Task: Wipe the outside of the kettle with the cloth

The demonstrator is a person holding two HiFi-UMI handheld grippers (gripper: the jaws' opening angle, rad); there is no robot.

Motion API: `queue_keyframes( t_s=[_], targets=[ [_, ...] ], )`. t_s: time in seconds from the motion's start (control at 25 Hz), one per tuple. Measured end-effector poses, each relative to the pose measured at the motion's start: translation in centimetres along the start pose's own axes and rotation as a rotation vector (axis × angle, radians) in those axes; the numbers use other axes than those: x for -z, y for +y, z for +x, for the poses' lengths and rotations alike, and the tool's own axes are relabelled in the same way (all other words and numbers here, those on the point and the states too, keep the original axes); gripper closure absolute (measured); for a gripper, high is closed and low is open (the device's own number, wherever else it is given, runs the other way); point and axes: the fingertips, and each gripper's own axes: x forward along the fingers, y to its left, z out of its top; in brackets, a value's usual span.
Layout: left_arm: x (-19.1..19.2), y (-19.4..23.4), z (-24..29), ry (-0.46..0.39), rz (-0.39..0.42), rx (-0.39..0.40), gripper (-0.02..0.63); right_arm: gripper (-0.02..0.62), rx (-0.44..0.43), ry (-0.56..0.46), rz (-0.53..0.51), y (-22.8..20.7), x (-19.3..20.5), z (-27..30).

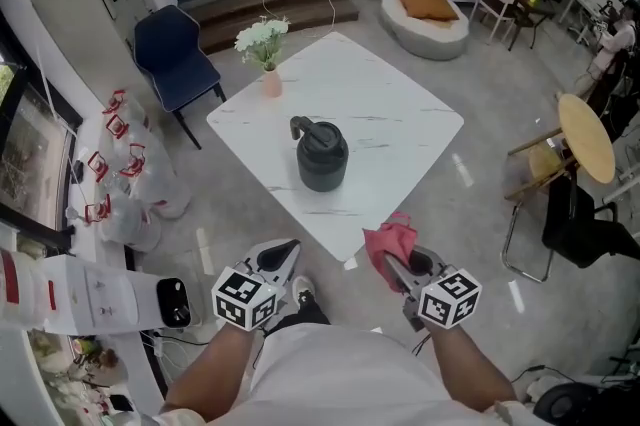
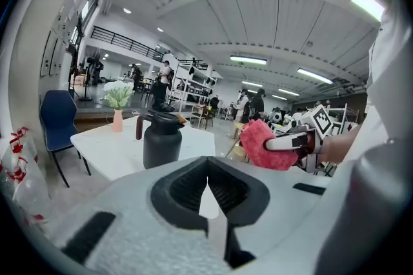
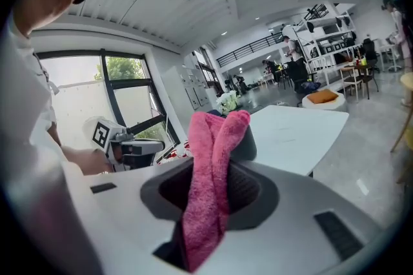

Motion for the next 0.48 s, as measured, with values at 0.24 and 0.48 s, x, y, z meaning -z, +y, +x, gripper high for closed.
queue_keyframes(
  t_s=[0.24, 0.48],
  targets=[
    [-4.0, 5.7, 2.8, -0.024, 0.048, 0.037, 0.606, 0.483, 0.056, -0.019, -0.016, -1.5, -4.0, 3.9],
    [-6.0, 11.8, 4.9, -0.008, 0.094, 0.052, 0.605, 0.483, 0.124, -0.047, -0.011, -3.0, -6.8, 7.6]
  ],
)
